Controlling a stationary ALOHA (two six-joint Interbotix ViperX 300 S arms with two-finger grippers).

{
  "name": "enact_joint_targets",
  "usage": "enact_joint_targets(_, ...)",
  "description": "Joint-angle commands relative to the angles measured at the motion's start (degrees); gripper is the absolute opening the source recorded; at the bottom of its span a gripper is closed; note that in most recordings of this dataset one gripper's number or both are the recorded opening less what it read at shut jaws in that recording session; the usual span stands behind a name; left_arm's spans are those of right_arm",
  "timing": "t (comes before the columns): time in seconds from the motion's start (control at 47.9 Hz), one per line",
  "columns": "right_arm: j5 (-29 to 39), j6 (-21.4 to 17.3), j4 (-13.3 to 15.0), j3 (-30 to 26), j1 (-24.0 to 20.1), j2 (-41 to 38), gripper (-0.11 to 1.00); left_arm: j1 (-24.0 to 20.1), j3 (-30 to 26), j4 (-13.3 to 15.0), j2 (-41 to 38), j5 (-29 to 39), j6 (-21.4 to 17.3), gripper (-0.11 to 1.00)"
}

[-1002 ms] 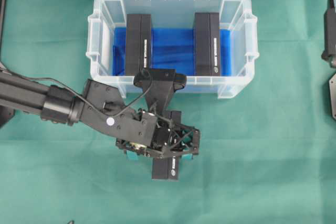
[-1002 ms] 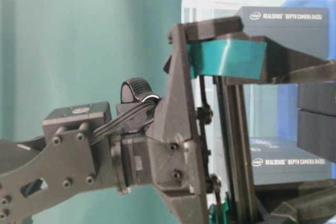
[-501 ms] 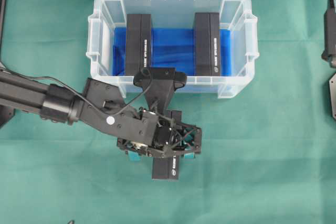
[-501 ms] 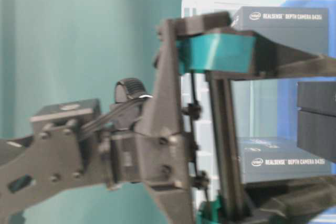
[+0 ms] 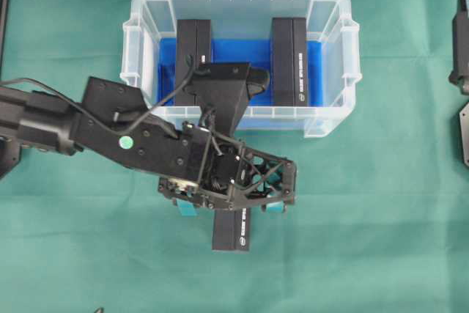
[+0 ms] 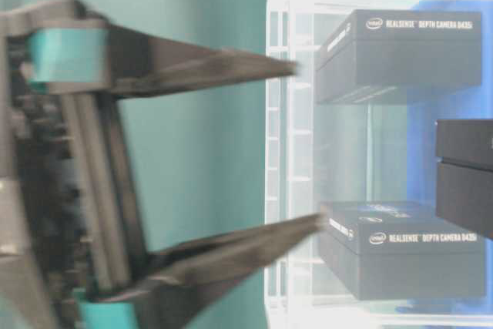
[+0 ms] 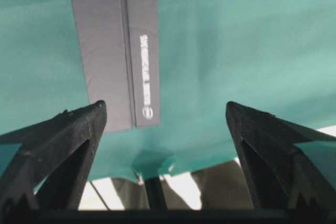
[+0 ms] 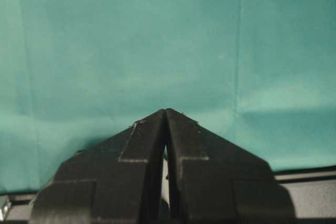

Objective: Take the box out of the case with the left arm.
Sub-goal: 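Open the left gripper and withdraw it to the left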

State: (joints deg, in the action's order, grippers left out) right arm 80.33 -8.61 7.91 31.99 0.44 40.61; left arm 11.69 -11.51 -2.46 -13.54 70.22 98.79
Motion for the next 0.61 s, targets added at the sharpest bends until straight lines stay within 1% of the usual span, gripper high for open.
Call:
enact_joint_targets(0.0, -0.1, -0.2, -0.1, -1.1, 0.1, 0.0, 0.03, -0.3, -3.3, -0.1, 2.9, 2.5, -0.1, 0.98)
enact_joint_targets(0.125, -0.1, -0.2, 0.0, -1.1, 0.0, 0.0, 0.03, -0.5, -3.7, -0.3, 3.0, 4.9, -0.2, 0.98)
enact_joint_targets(0.418, -0.1, -0.2, -0.1, -1.1, 0.0, -0.1, 0.03, -0.6, -3.8, -0.2, 3.1, 5.0, -0.4, 0.98)
enact_joint_targets(0.585, -0.1, -0.2, -0.1, -1.1, 0.1, 0.0, 0.03, 0.8, -1.5, -0.2, 4.7, 5.4, -0.4, 0.98)
